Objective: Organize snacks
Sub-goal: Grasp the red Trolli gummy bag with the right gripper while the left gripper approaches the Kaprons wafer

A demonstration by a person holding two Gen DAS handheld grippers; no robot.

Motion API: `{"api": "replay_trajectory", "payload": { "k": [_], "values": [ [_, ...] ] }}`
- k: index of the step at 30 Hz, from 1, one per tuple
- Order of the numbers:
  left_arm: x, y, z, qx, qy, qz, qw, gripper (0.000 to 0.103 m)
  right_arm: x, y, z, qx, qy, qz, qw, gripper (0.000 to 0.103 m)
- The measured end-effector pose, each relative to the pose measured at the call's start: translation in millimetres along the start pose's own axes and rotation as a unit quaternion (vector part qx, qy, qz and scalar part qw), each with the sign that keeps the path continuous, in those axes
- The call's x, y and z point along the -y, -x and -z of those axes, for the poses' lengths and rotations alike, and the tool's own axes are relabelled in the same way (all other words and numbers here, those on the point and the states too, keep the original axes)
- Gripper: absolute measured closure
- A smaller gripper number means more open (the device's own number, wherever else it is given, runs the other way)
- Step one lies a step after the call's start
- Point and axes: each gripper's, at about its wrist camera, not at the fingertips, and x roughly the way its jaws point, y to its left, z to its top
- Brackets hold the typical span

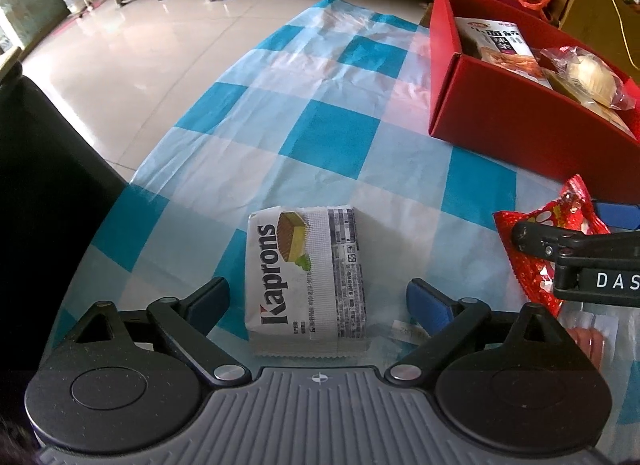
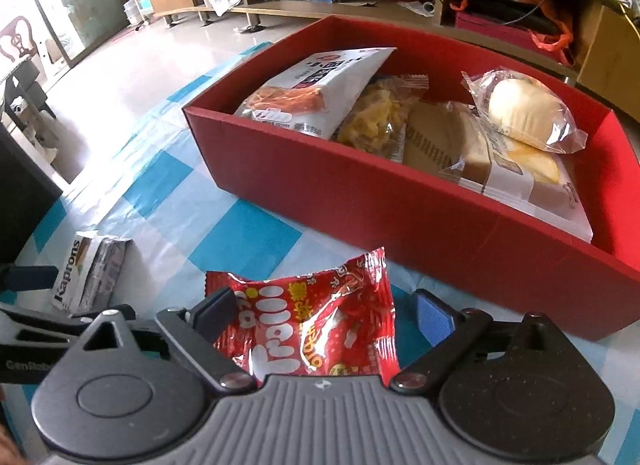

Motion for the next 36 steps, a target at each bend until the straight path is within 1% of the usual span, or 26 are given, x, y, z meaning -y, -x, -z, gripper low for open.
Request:
{"api": "replay_trajectory", "payload": {
  "k": [3,5,9,11,14,15,17,18,19,21,24,26,28,30,32,34,36],
  "values": [
    [0.6,1.1,-1.0,-0.003,-0.002,0.006,1.0,0.009,4.2,2.6,1.7,-0.01,-0.007,-0.01,1.0,0.01],
    [-0.9,1.9,-1.6,-0.008,0.0,0.019,0.9998,0.015,9.5,6.2,4.0,-0.02,-0.014,-0.023,0.999,0.01],
    [-4.6,1.5,-1.8,-0.013,0.008,0.038,0.9992,0.016,17.6,15.0,14.6,-0.038,-0.014,-0.042,0.998,0.009],
    [-5.0,3.3,-1.6,-0.017,0.011,0.061,0.9979,0.016,18.4,19.1,20.8,-0.047,-0.006,-0.055,0.997,0.008],
    [-7.6,6.1,-3.0,-0.021,0.026,0.114,0.9929,0.017,18.7,24.8,26.8,-0.057,0.004,-0.079,0.995,0.008],
    [-7.7,5.9,-3.3,-0.023,0.03,0.123,0.9917,0.018,19.5,25.6,27.7,-0.063,0.004,-0.089,0.994,0.008],
    [-6.2,6.3,-4.3,-0.02,0.031,0.109,0.9934,0.018,23.1,28.9,29.8,-0.068,0.001,-0.106,0.992,0.008],
    [-5.2,5.8,-4.5,-0.017,0.03,0.095,0.9949,0.017,26.1,30.6,29.8,-0.061,-0.005,-0.104,0.993,0.008],
    [-4.7,4.9,-5.0,-0.015,0.031,0.082,0.996,0.017,27.9,31.8,29.2,-0.054,-0.007,-0.097,0.994,0.008],
    [-4.9,1.2,-7.3,-0.016,0.039,0.074,0.9964,0.014,30.9,32.7,25.6,-0.04,-0.009,-0.078,0.996,0.008],
    [-3.1,-1.3,-13.6,-0.019,0.057,0.067,0.996,0.013,37.8,28.4,16.4,-0.024,-0.049,-0.063,0.997,0.008],
    [-1.2,-4.2,-17.8,-0.025,0.064,0.069,0.9953,0.009,35.2,27.7,9.4,-0.004,-0.039,-0.056,0.998,0.008],
    [0.6,-5.4,-19.4,-0.026,0.067,0.067,0.9952,0.008,30.3,22.9,2.6,0.002,-0.026,-0.043,0.999,0.008],
    [3.4,-6.1,-19.5,-0.026,0.063,0.063,0.9957,0.007,25.3,13.4,-2.2,0.0,-0.017,-0.046,0.999,0.008],
    [5.0,-6.5,-19.4,-0.026,0.057,0.057,0.9964,0.008,18.0,3.7,-3.8,-0.016,-0.006,-0.051,0.999,0.007],
    [5.8,-7.9,-19.5,-0.024,0.047,0.041,0.9978,0.007,12.7,1.5,-4.6,-0.012,0.012,-0.04,0.999,0.006],
    [7.5,-9.7,-19.0,-0.023,0.039,0.032,0.9985,0.006,10.5,-0.7,-3.3,-0.011,0.037,-0.044,0.998,0.002]
  ]
}}
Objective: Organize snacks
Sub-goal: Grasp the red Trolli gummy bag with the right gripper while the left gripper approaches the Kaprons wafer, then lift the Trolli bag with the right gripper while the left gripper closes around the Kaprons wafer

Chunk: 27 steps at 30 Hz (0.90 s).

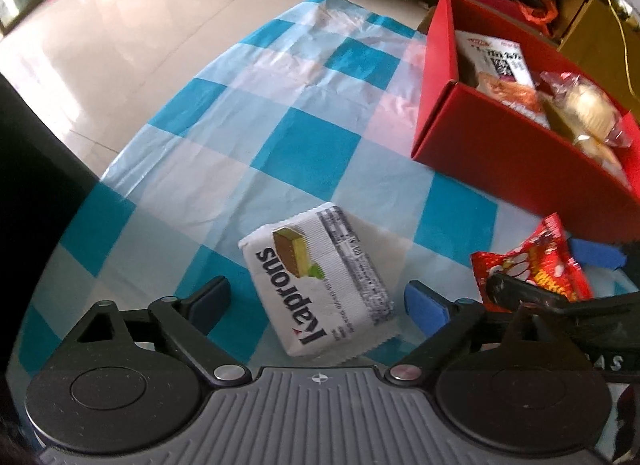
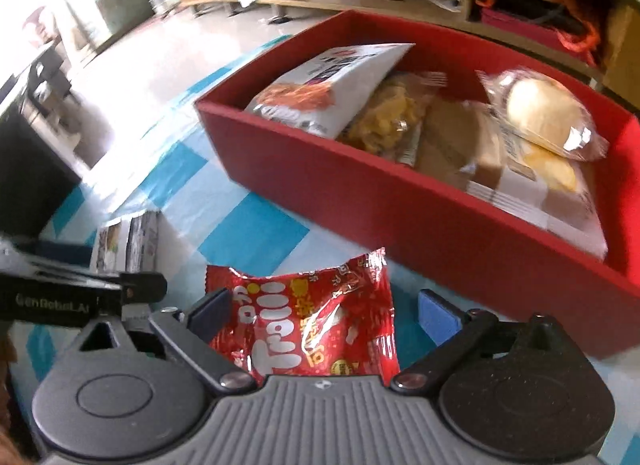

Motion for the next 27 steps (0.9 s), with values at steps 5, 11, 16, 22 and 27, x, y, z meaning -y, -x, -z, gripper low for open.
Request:
{"api": "replay_trajectory", "payload": {
  "k": [5,11,16,22,27],
  "values": [
    [3.1,-1.9,1.8,0.0,-0.02,-0.011,0.9997,0.006,-14.4,-1.0,15.7,0.016,0.067,0.027,0.997,0.003],
    [3.7,1.2,4.3,0.001,-0.027,-0.012,0.9996,0.007,2.2,20.9,25.8,0.023,0.022,-0.003,0.999,0.048],
    [7.4,2.8,7.6,-0.002,-0.035,-0.003,0.9994,0.007,29.8,33.7,33.2,0.009,-0.034,-0.006,0.999,0.053],
    [5.7,2.0,7.3,-0.003,-0.04,0.003,0.9992,0.006,57.3,59.4,51.1,-0.015,-0.106,0.02,0.994,0.052],
    [6.4,1.9,11.1,0.0,-0.051,0.0,0.9987,0.005,49.9,77.7,92.8,-0.047,-0.14,-0.003,0.989,0.044]
  ]
}}
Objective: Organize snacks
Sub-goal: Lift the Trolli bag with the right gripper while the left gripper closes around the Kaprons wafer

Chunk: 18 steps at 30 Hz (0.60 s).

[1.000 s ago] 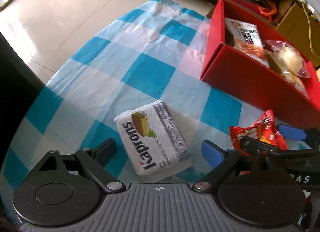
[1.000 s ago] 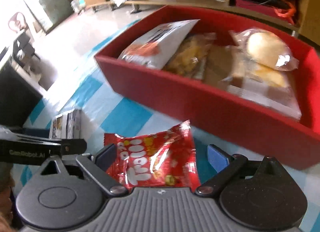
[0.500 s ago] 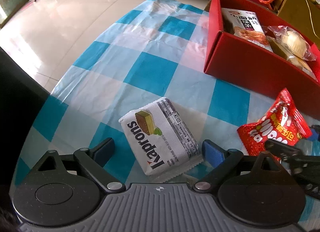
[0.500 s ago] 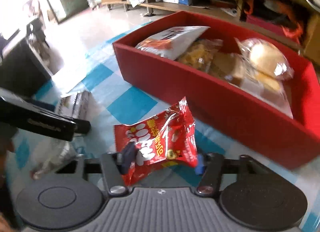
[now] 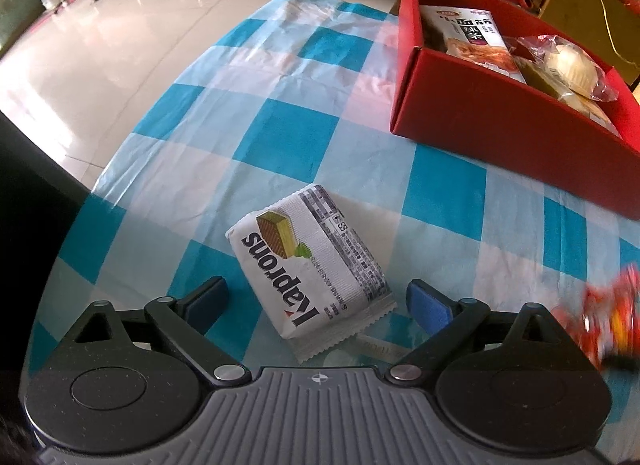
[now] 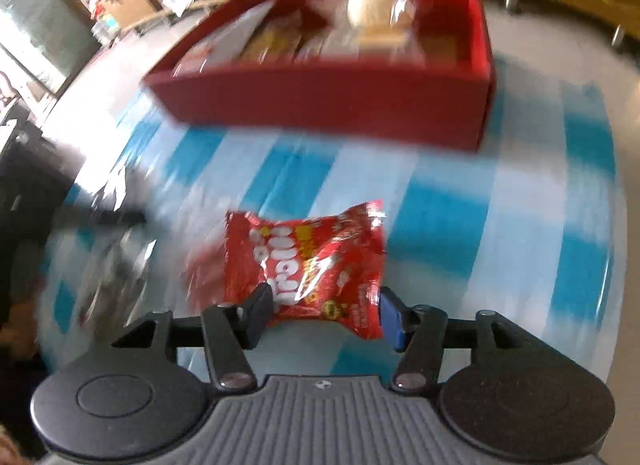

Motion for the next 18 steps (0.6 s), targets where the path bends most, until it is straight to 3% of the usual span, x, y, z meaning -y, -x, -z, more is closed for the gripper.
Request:
{"api": "replay_trajectory", "payload": {
  "k": [4,8,10,12,14,16,18],
  "values": [
    [-0.9,0.2,0.6,-0.001,0.001,0.001,1.0,0.005,-16.4,10.7,37.4,-0.024,0.066,0.032,0.997,0.034],
    [0.7,-0.7,0.6,-0.002,0.002,-0.001,1.0,0.002,-37.8,28.2,54.2,0.006,0.195,0.09,0.977,0.029],
    [1.4,-1.3,0.5,-0.002,0.004,-0.002,1.0,0.002,-42.0,26.8,53.1,-0.019,0.222,0.087,0.971,0.018],
    [1.4,-1.5,0.6,-0.002,0.005,-0.002,1.0,0.002,-30.8,24.3,45.1,-0.033,0.152,0.077,0.985,0.018],
    [1.3,-1.6,0.5,-0.003,0.006,0.0,1.0,0.001,-13.9,26.6,39.6,-0.02,0.061,0.047,0.997,0.018],
    [1.5,-1.8,-0.1,-0.004,0.006,0.001,1.0,0.001,1.5,27.1,37.8,0.005,-0.038,0.02,0.999,0.018],
    [1.7,-2.6,-0.8,-0.005,0.007,0.001,1.0,0.0,7.9,17.5,40.1,0.015,-0.122,-0.019,0.992,0.018]
  ]
}}
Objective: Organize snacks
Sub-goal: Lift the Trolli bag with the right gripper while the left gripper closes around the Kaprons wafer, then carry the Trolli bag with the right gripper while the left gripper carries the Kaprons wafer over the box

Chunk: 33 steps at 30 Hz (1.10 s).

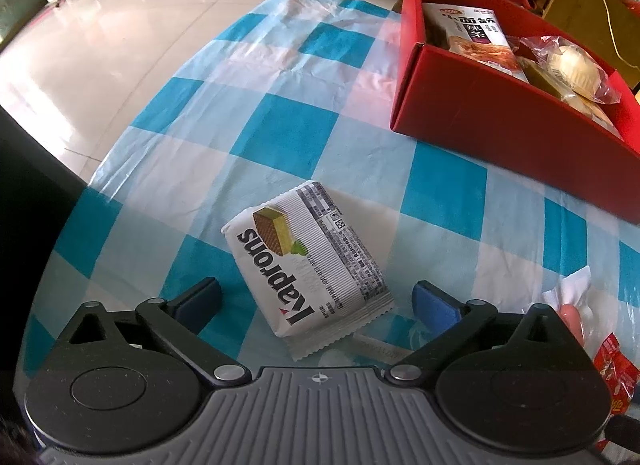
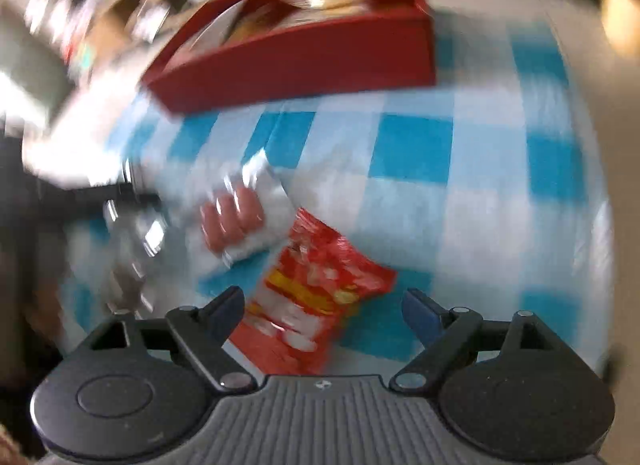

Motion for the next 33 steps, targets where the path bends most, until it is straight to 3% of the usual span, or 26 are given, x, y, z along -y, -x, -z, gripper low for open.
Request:
{"api": "replay_trajectory", "payload": {
  "k": [1,3,5,7,11,17,25,27,33],
  "values": [
    [0.5,-0.1,-0.3,-0.001,0.001,-0.001,1.0,0.0,-2.9,-5.4,0.9,-0.002,-0.017,-0.009,1.0,0.018],
    [1.3,-0.4,-0.5,0.0,0.0,-0.002,1.0,0.0,-18.3,-12.4,3.2,0.014,-0.013,0.015,1.0,0.009],
    [0.3,-0.2,-0.1,0.0,0.002,0.0,1.0,0.0,-35.9,-18.2,4.7,0.039,0.013,0.06,0.997,0.009],
    [-1.2,0.1,0.4,0.0,0.002,0.0,1.0,0.0,-48.4,-30.6,6.7,0.043,0.031,0.107,0.993,0.0],
    [-11.5,0.0,-1.3,-0.002,0.025,0.0,0.9997,0.0,-69.7,-43.5,16.8,0.046,0.09,0.17,0.98,0.0],
    [-10.2,-4.0,-9.2,-0.002,0.047,-0.02,0.9987,0.0,-60.2,-37.4,20.8,0.04,0.132,0.136,0.981,0.001],
    [-7.3,-1.8,-15.0,0.015,0.054,-0.034,0.9979,0.017,-51.4,-22.2,26.0,0.057,0.156,0.135,0.977,0.048],
    [-2.2,2.3,-12.5,0.023,0.042,-0.029,0.9985,0.028,-47.2,-19.9,25.6,0.058,0.151,0.125,0.979,0.049],
    [1.8,12.2,0.4,0.004,0.025,0.002,0.9997,0.036,-41.7,-15.1,25.3,0.062,0.143,0.108,0.982,0.052]
  ]
}}
